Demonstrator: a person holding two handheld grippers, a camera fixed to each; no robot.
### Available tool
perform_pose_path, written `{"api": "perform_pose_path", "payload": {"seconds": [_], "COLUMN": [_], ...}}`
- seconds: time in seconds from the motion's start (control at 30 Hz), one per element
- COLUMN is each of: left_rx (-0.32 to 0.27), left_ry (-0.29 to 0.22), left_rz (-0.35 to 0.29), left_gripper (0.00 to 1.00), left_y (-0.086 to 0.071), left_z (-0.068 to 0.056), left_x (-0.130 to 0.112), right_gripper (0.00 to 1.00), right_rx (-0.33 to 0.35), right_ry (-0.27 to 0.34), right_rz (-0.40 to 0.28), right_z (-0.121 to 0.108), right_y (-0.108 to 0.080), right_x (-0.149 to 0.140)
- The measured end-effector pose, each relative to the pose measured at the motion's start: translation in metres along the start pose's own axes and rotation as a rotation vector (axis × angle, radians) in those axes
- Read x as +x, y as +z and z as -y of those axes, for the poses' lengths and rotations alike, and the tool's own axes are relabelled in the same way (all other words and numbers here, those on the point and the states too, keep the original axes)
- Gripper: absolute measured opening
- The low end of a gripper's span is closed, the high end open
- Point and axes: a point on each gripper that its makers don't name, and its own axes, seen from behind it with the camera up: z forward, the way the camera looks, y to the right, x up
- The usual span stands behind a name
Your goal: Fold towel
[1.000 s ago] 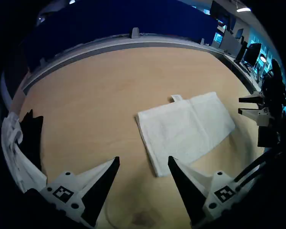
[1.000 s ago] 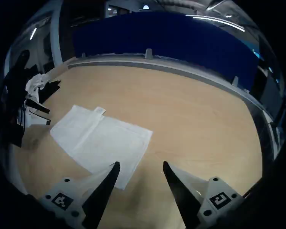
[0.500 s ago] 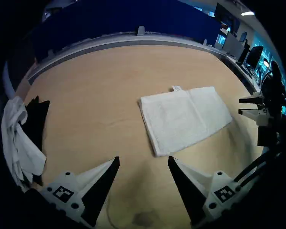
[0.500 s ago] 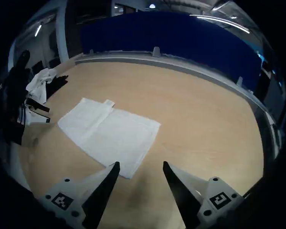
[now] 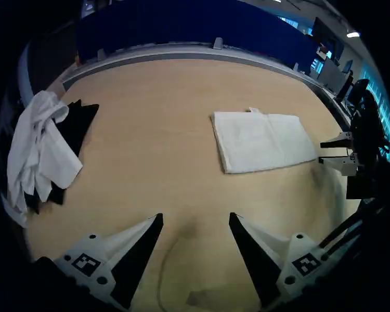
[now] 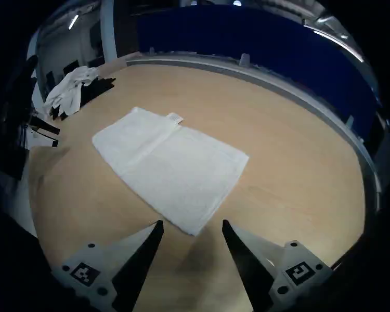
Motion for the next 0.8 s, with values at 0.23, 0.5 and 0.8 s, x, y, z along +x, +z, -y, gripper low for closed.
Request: {"api": "perform_pose_path", "payload": {"seconds": [0.23, 0.5, 0.8], "left_rx": [0.021, 0.018, 0.004], "left_ry": [-0.027, -0.031, -0.032], "left_rz": [0.008, 0.007, 0.012], "left_gripper": [0.94, 0.94, 0.94], "left_y": [-0.009, -0.013, -0.014], "left_z": [0.007, 0.006, 0.002], "left_x": [-0.015, -0.016, -0.02], "right_gripper": [0.84, 0.6, 0.25], "right_rx": [0.01, 0.01, 0.012], "right_ry": [-0.021, -0.019, 0.0], "right_rz": [0.018, 0.034, 0.041], "right_z": [0.003, 0.002, 0.002], "right_y": [0.003, 0.006, 0.012], "right_x": [-0.003, -0.011, -0.017]}}
